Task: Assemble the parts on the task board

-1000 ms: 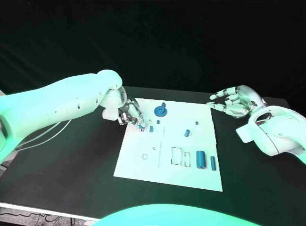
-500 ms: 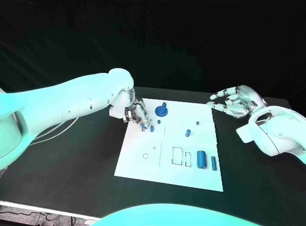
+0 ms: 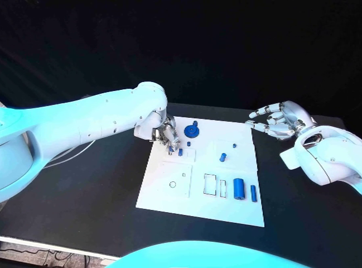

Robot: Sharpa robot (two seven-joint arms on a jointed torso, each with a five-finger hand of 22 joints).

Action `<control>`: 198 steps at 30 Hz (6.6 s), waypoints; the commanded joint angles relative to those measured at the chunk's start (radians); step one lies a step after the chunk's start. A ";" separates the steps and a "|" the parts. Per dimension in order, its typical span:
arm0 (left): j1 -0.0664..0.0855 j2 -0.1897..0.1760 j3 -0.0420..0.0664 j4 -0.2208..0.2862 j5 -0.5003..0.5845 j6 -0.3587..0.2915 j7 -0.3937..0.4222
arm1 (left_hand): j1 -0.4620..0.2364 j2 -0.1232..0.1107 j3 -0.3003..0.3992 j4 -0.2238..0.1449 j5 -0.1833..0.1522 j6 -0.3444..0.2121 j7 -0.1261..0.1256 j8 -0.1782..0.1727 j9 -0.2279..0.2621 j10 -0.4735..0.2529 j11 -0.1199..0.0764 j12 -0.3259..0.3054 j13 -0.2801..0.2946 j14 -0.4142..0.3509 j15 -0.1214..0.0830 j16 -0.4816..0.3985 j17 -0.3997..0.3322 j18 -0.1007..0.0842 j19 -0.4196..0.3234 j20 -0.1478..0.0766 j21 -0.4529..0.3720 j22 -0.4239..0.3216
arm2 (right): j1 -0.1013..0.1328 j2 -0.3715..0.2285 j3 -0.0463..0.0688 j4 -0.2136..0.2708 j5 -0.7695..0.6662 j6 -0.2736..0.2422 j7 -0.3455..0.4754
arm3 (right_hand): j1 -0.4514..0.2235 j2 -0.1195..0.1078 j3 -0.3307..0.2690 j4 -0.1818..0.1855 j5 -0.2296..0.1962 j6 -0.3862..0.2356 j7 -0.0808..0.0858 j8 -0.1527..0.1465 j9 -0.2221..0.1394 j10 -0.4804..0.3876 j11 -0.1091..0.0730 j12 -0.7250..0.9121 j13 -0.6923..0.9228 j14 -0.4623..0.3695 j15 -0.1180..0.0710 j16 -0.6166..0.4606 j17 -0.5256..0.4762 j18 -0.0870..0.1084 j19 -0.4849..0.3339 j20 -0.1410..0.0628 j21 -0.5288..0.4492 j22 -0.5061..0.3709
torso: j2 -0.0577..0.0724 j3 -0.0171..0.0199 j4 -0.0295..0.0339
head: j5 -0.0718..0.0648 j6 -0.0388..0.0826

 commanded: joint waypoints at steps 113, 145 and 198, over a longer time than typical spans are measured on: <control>0.000 0.064 -0.004 -0.115 -0.009 0.140 0.029 | 0.068 -0.030 0.131 -0.182 0.008 0.042 -0.001 -0.049 -0.025 0.031 -0.001 0.006 0.019 0.094 0.000 0.021 0.236 0.001 0.001 -0.002 -0.005 0.031 | -0.002 0.012 0.000 0.000 -0.008 0.009 0.006 | 0.002 -0.007 0.015 0.002 0.023 -0.006 0.000 0.008 -0.002 0.019 -0.007 -0.004 0.178 0.099 -0.005 -0.006 0.241 0.001 0.091 -0.009 -0.003 0.247 | 0.000 -0.0002 -0.0002 | 0.000 -0.010; -0.002 0.069 -0.004 -0.117 -0.028 0.129 0.028 | 0.069 -0.029 0.129 -0.179 0.009 0.044 -0.001 -0.051 -0.026 0.031 0.000 0.006 0.018 0.094 0.001 0.020 0.234 0.001 0.002 -0.001 -0.004 0.033 | -0.002 0.011 0.000 0.001 -0.009 0.009 0.005 | 0.003 -0.008 0.019 0.003 0.024 -0.006 0.000 0.009 -0.002 0.020 -0.007 -0.003 0.179 0.099 -0.005 -0.005 0.242 0.000 0.091 -0.009 -0.002 0.247 | 0.000 -0.0004 0.0000 | -0.003 -0.011; -0.006 0.066 -0.006 -0.110 -0.033 0.157 0.028 | 0.075 -0.030 0.127 -0.176 0.010 0.046 -0.001 -0.056 -0.027 0.030 0.000 0.003 0.015 0.094 0.001 0.020 0.234 0.001 0.001 -0.002 -0.005 0.032 | -0.002 0.009 0.000 0.003 -0.013 0.010 0.004 | 0.004 -0.009 0.021 0.002 0.024 -0.006 0.000 0.010 -0.002 0.020 -0.007 -0.002 0.179 0.099 -0.005 -0.005 0.243 0.000 0.091 -0.009 -0.002 0.247 | 0.000 0.0000 0.0004 | -0.004 -0.016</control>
